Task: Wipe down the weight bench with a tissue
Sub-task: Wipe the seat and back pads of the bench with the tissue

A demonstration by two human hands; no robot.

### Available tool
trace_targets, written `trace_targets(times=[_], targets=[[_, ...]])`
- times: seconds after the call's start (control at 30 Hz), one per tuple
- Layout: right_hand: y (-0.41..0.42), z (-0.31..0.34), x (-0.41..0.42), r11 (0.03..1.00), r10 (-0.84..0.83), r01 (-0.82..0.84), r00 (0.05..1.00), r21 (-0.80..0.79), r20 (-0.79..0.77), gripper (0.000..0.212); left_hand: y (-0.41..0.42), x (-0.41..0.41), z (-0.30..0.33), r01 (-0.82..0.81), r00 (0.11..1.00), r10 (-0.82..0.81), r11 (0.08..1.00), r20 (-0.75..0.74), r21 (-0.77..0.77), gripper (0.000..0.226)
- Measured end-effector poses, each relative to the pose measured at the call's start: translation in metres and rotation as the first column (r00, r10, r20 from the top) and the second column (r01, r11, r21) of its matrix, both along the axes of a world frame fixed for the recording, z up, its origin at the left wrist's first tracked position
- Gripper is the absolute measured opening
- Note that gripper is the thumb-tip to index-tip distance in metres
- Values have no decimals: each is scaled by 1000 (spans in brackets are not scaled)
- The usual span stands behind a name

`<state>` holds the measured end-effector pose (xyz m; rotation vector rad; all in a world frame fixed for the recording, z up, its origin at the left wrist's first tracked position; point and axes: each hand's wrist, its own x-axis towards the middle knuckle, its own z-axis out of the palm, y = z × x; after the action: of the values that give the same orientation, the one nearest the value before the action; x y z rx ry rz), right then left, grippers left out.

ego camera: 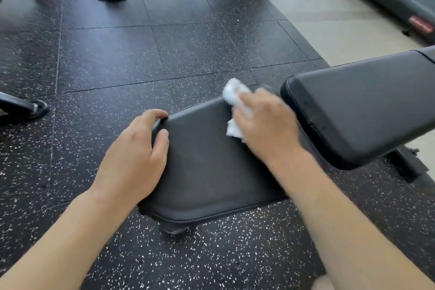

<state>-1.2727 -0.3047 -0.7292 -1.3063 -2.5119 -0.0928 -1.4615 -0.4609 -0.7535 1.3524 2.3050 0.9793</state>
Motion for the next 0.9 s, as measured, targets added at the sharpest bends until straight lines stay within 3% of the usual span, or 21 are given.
trace_targets(times=[0.07,0.2,0.27,0.4,0.53,0.73,0.83,0.9], targets=[[-41,-3,-23,985,165,-168,983,37,83,49,4,0,-2,-13,1000,13,1000,12,14,27],[-78,-9,-32,935,352,-354,935,-27,-44,36,13,0,-5,-46,998,46,999,34,-3,24],[-48,-9,-18,961,277,-277,961,-12,4,44,16,1,-5,-63,998,63,998,-22,-18,25],[24,-5,21,988,-139,126,977,-87,-162,47,18,7,-3,-72,994,64,993,-86,-92,36],[-4,-1,9,971,-231,230,973,-66,-4,48,7,21,8,-110,989,92,980,-116,-163,48],[-111,22,-16,947,124,-104,991,-304,45,49,11,18,24,-75,997,71,941,-23,-329,53],[-90,43,-8,904,270,-201,953,-377,139,48,19,10,36,-35,999,33,893,-11,-449,51],[-57,52,-1,916,268,-175,936,-361,228,47,31,6,42,-44,999,53,868,5,-495,45]])
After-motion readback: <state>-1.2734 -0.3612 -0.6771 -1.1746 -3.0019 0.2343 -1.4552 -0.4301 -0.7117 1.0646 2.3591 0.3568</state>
